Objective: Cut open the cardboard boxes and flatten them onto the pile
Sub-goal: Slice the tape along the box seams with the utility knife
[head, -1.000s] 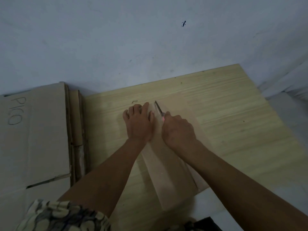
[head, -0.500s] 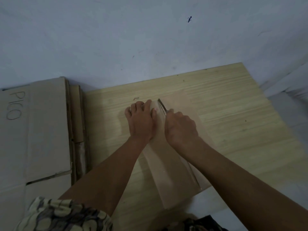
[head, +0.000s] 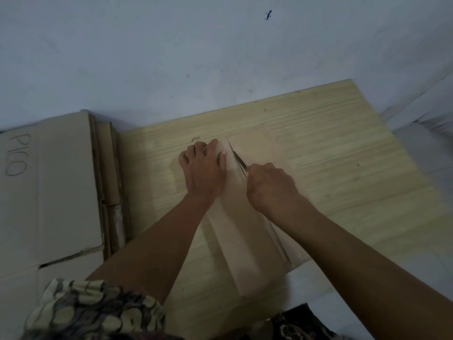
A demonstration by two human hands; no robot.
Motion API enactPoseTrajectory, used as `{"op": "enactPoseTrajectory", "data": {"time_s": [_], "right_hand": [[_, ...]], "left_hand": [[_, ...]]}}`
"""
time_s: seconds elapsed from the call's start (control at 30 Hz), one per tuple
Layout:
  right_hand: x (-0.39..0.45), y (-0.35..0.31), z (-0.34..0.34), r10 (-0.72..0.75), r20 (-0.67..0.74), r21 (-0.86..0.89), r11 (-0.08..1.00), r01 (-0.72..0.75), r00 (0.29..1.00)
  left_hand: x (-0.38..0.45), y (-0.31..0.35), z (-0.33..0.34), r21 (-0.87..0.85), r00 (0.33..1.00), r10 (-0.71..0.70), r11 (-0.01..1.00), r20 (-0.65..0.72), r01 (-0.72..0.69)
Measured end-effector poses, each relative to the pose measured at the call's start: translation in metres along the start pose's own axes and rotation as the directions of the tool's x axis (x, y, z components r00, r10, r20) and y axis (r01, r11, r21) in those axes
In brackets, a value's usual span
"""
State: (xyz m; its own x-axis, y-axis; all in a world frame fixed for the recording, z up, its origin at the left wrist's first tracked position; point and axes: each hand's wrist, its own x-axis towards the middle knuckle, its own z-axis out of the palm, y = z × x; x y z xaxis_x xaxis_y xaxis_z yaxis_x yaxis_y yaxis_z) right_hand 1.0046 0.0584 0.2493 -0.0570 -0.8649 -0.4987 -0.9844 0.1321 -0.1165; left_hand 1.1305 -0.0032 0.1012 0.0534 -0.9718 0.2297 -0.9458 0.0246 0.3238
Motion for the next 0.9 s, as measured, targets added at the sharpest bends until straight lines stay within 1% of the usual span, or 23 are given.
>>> {"op": "enactPoseTrajectory", "data": {"time_s": [0.07, 0.17, 0.27, 0.37, 0.43, 0.5, 0.57, 0.7, 0.8, 0.9], "right_hand": [[-0.007, 0.005, 0.007, -0.012, 0.003, 0.023, 1.000, 0.012, 1.000], [-0.021, 0.015, 0.016, -0.020, 0.011, 0.008, 1.000, 0.020, 1.000], [-0.026, 0.024, 0.016, -0.003, 0.019, 0.032, 0.999, 0.003, 1.000], [-0.023, 0.027, 0.016, -0.004, 0.014, 0.057, 0.998, 0.003, 1.000], [-0.023, 0.030, 0.017, -0.010, 0.001, 0.071, 0.997, 0.010, 1.000], [-0.023, 0.035, 0.019, -0.019, 0.004, 0.078, 0.997, 0.019, 1.000], [-0.024, 0.037, 0.019, -0.043, 0.014, 0.086, 0.995, 0.042, 0.999], [-0.039, 0.044, 0.018, -0.101, 0.038, 0.065, 0.993, 0.098, 0.994], [-0.056, 0.057, 0.021, -0.119, 0.077, 0.033, 0.993, 0.117, 0.990], [-0.063, 0.067, 0.028, -0.119, 0.068, 0.047, 0.992, 0.116, 0.991]], "left_hand": [[0.000, 0.000, 0.000, -0.006, 1.000, -0.001, 1.000, 0.012, 0.001], [0.000, -0.001, 0.001, 0.000, 1.000, 0.006, 1.000, 0.023, -0.006], [-0.001, 0.000, -0.003, -0.019, 1.000, 0.025, 1.000, 0.005, -0.024], [-0.011, 0.002, -0.017, -0.076, 0.989, 0.137, 0.987, -0.050, -0.140], [-0.037, 0.005, -0.025, -0.107, 0.969, 0.248, 0.963, -0.012, -0.248], [-0.080, 0.010, -0.027, -0.076, 0.945, 0.321, 0.946, 0.071, -0.315], [-0.118, 0.015, -0.028, -0.032, 0.939, 0.313, 0.950, 0.144, -0.312], [-0.133, 0.022, -0.027, 0.025, 0.961, 0.216, 0.974, 0.175, -0.224], [-0.133, 0.026, -0.029, 0.057, 0.963, 0.213, 0.973, 0.167, -0.225], [-0.133, 0.027, -0.029, 0.066, 0.967, 0.222, 0.971, 0.128, -0.231]]}}
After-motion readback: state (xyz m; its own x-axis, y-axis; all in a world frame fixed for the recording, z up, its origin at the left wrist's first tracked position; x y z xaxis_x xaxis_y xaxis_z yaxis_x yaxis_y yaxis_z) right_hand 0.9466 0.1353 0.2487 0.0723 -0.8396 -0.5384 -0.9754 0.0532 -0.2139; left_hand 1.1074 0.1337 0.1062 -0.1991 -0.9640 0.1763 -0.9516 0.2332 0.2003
